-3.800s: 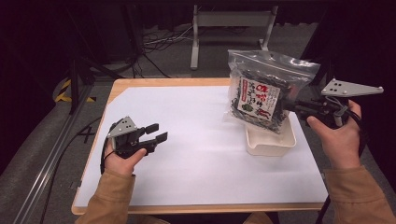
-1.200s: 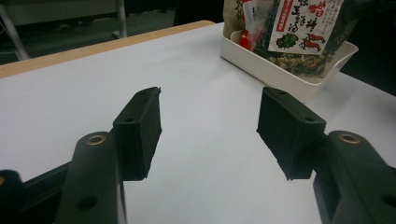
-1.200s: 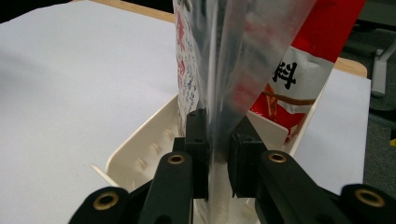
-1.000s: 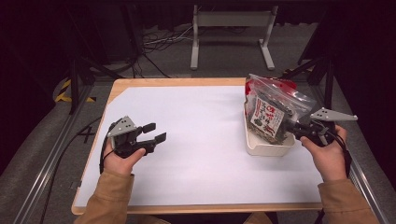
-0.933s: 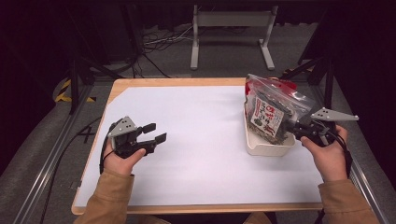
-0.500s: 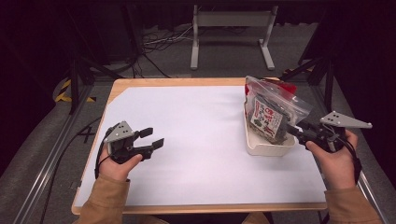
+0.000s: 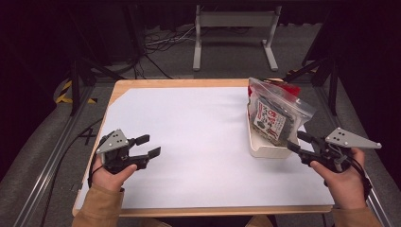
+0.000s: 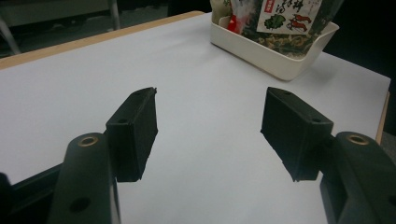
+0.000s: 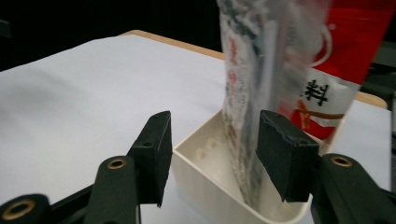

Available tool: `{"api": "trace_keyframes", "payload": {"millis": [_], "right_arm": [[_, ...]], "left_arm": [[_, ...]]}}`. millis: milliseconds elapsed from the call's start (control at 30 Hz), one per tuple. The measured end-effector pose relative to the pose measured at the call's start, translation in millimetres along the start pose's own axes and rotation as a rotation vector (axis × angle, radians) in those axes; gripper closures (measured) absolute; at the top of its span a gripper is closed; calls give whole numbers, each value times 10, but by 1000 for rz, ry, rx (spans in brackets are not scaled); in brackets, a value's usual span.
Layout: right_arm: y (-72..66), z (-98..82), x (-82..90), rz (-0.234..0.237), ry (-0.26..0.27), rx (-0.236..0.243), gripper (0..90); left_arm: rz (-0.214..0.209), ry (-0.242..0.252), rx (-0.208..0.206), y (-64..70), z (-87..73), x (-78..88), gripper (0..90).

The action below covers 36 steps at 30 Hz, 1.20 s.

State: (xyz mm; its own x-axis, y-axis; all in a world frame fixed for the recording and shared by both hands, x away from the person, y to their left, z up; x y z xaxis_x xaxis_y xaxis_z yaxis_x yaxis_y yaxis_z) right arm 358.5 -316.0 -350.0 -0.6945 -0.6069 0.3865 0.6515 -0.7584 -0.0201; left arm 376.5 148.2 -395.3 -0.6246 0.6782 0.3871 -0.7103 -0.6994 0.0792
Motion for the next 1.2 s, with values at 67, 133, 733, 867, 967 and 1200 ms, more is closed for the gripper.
{"api": "trace_keyframes", "payload": {"millis": [67, 133, 733, 867, 967, 1200], "right_arm": [[-65, -5, -32, 29, 10, 18, 451], [-91, -11, -46, 40, 12, 20, 449], [-444, -312, -471, 199, 5, 70, 404], [-481, -393, -546, 213, 8, 80, 398], [-493, -474, -613, 221, 2, 80, 394], [-478, -669, -764, 240, -8, 93, 382]], "left_arm": [[-5, 3, -6, 8, -12, 15, 362], [-11, 1, -13, 16, -26, 30, 361], [-33, -5, -20, 22, -194, 44, 353], [-38, -4, -22, 34, -222, 37, 352], [-43, 3, -28, 41, -240, 36, 352], [-59, 21, -45, 56, -287, 23, 344]]}}
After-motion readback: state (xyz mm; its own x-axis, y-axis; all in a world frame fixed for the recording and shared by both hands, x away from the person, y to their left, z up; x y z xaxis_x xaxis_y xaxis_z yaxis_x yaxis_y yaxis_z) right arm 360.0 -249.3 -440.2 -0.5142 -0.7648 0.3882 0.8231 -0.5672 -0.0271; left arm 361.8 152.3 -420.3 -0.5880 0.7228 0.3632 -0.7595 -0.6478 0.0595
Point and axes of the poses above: each handheld gripper's, and its own axes: x roughly backward along the jaws, z roughly out of its top, y roughly to its right, the point moved 7 cm from there along -x, roughly forward along the jaws, and after that the axes turned 6 degrees about z, right-handed, at the moved point
